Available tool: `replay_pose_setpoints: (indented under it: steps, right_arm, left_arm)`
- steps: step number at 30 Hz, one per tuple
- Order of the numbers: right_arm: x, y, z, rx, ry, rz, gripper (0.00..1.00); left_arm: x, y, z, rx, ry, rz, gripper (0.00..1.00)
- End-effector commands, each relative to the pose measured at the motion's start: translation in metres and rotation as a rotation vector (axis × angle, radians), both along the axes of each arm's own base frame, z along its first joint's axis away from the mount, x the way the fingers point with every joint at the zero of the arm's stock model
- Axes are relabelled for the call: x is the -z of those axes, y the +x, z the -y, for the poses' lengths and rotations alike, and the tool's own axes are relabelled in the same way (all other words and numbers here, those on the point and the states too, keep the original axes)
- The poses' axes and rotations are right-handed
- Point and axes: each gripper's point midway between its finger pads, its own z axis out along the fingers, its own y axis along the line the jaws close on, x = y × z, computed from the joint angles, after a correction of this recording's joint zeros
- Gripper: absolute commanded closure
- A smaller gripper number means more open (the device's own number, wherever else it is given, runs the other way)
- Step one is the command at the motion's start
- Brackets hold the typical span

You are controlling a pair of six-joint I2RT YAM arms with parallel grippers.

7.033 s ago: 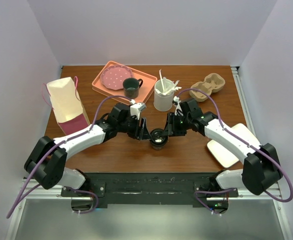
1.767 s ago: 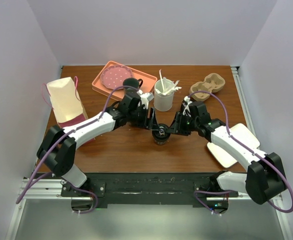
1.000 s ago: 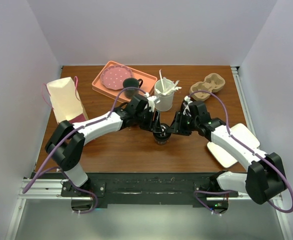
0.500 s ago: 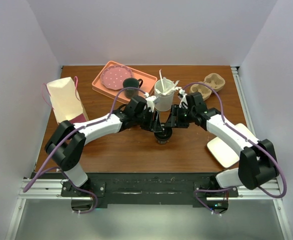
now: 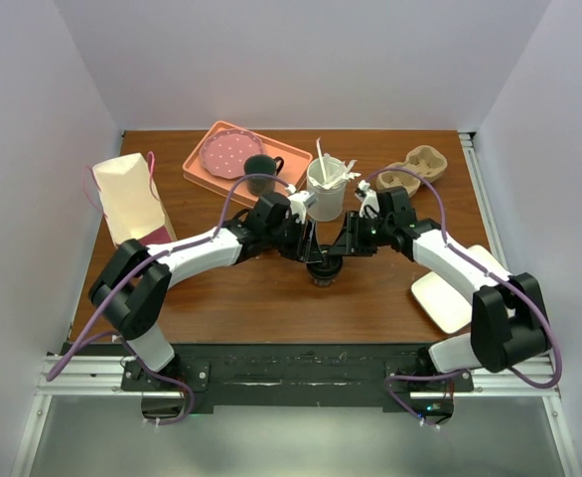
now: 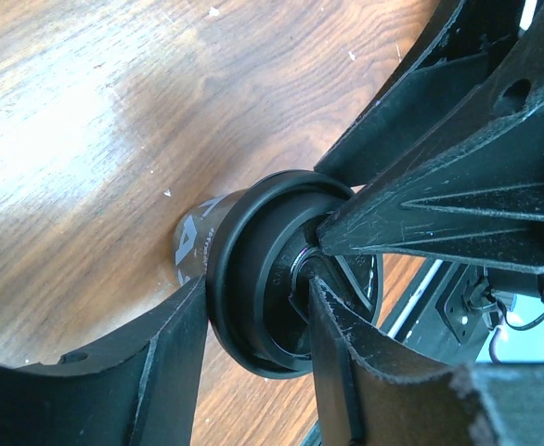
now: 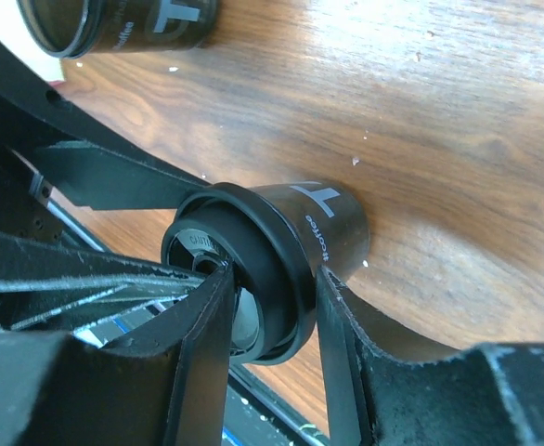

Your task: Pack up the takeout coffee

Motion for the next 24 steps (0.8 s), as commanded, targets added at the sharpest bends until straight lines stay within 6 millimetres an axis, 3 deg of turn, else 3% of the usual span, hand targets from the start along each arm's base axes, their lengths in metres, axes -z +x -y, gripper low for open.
replay_pose_setpoints:
  steps: [1,5,13,15,16,20,24]
  right_arm:
    - [0.036,-0.016,0.007,-0.004,0.000,-0.061,0.74]
    - [0.066,-0.033,0.011,0.014,0.046,-0.138,0.73]
    - [0.074,-0.040,0.009,0.002,0.092,-0.158,0.72]
    - [0.066,-0.035,0.012,0.015,0.086,-0.155,0.69]
    - [0.059,-0.032,0.013,0.023,0.085,-0.148,0.63]
    - [0.016,-0.010,0.018,0.065,0.062,-0.065,0.51]
    - [-0.005,-0.011,0.025,0.106,0.032,-0.054,0.46]
  left_arm:
    - [0.078,-0.031,-0.044,0.001,0.256,-0.134,0.51]
    - [0.085,-0.036,-0.047,0.003,0.267,-0.152,0.51]
    - [0.092,-0.043,-0.053,-0.001,0.287,-0.171,0.51]
    - [0.090,-0.043,-0.054,-0.005,0.291,-0.169,0.51]
    - [0.091,-0.043,-0.054,-0.010,0.292,-0.175,0.51]
    - [0.095,-0.047,-0.056,-0.015,0.306,-0.195,0.51]
    - [0.096,-0.049,-0.057,-0.018,0.313,-0.199,0.51]
